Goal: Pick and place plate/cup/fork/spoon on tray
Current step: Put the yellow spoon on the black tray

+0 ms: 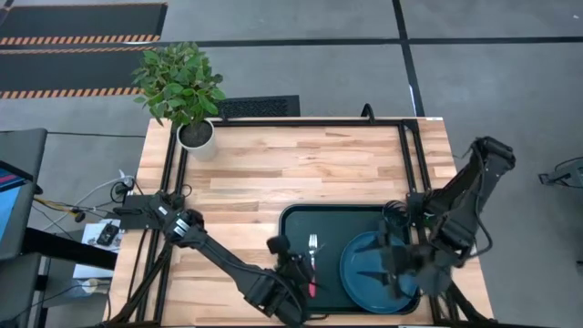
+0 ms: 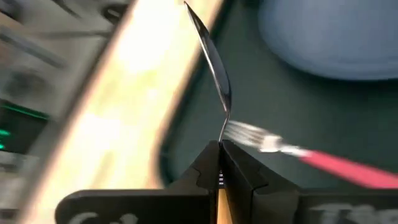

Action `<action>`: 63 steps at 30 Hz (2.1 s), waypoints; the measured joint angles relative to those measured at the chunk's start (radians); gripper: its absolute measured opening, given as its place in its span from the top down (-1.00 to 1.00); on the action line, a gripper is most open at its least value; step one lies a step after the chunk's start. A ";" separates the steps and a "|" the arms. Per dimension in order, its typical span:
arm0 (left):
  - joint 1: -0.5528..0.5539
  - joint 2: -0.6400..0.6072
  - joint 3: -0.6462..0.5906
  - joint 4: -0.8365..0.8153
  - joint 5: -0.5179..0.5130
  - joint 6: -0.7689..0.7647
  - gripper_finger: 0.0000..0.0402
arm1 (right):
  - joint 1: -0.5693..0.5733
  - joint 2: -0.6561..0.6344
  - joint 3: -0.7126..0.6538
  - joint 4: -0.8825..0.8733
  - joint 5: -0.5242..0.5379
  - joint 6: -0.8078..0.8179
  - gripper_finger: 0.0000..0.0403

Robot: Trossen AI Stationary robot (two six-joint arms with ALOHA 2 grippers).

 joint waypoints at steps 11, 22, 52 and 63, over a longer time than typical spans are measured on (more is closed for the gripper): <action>0.051 0.000 0.000 -0.179 -0.342 0.179 1.00 | -0.311 -0.024 0.000 -0.005 -0.066 0.339 -0.31; 0.103 0.000 0.000 -0.182 -0.520 0.360 1.00 | -0.518 -0.091 0.000 0.131 -0.294 0.405 -0.31; 0.187 0.000 0.000 -0.182 -0.635 0.526 1.00 | -0.624 -0.092 0.000 0.059 -0.292 0.464 0.51; 0.186 0.000 0.000 -0.182 -0.636 0.539 1.00 | -0.637 -0.092 0.000 0.059 -0.286 0.380 0.66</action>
